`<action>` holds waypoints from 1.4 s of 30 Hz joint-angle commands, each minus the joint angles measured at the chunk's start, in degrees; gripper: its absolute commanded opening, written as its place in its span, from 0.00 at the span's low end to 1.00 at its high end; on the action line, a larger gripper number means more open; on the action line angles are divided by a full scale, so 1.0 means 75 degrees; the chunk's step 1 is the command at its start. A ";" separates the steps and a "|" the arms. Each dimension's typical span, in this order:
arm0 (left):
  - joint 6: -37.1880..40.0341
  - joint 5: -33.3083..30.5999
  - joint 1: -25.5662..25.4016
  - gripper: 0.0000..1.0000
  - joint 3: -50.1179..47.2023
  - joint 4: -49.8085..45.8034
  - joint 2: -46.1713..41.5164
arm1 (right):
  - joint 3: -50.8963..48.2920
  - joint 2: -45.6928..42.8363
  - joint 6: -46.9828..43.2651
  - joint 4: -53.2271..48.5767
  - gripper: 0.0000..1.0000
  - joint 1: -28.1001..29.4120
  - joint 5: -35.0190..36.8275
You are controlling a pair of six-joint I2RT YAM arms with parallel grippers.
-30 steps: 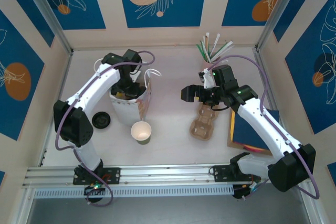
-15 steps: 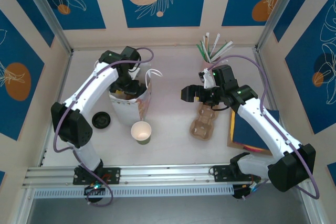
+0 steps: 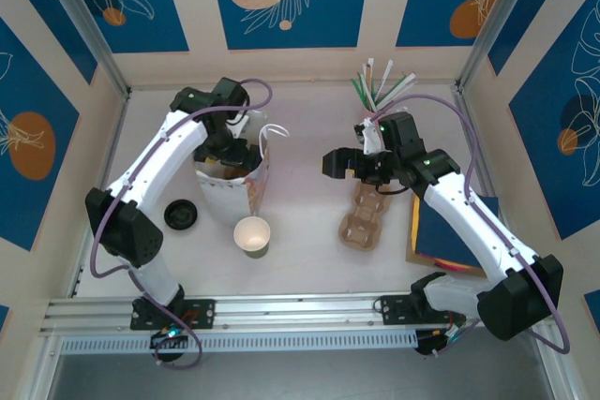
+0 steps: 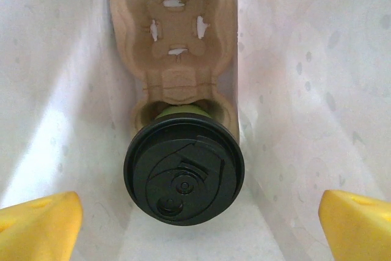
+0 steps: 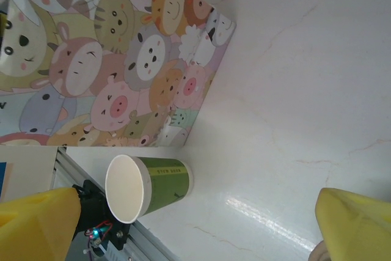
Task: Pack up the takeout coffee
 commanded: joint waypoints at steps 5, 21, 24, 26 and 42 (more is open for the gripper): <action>-0.0184 -0.0016 -0.0130 0.99 0.0436 -0.0410 -0.0155 | 0.0301 0.0065 0.0035 0.0105 0.99 0.0071 -0.0075; -0.0310 -0.0134 -0.0260 0.99 0.1280 -0.0796 -0.0084 | 0.0442 0.0147 0.0000 0.0135 0.99 0.0124 -0.0114; -0.0345 -0.0189 -0.0275 0.99 0.1336 -0.0835 -0.0093 | 0.0442 0.0169 0.0011 0.0152 0.99 0.0131 -0.0114; -0.0367 -0.0264 -0.0287 0.99 0.1376 -0.0858 -0.0119 | 0.0453 0.0185 0.0011 0.0158 0.99 0.0142 -0.0127; -0.0720 -0.1049 -0.0379 0.98 0.2020 -0.0787 -0.0637 | 0.0760 0.0372 -0.0059 -0.0029 0.99 0.0153 0.0126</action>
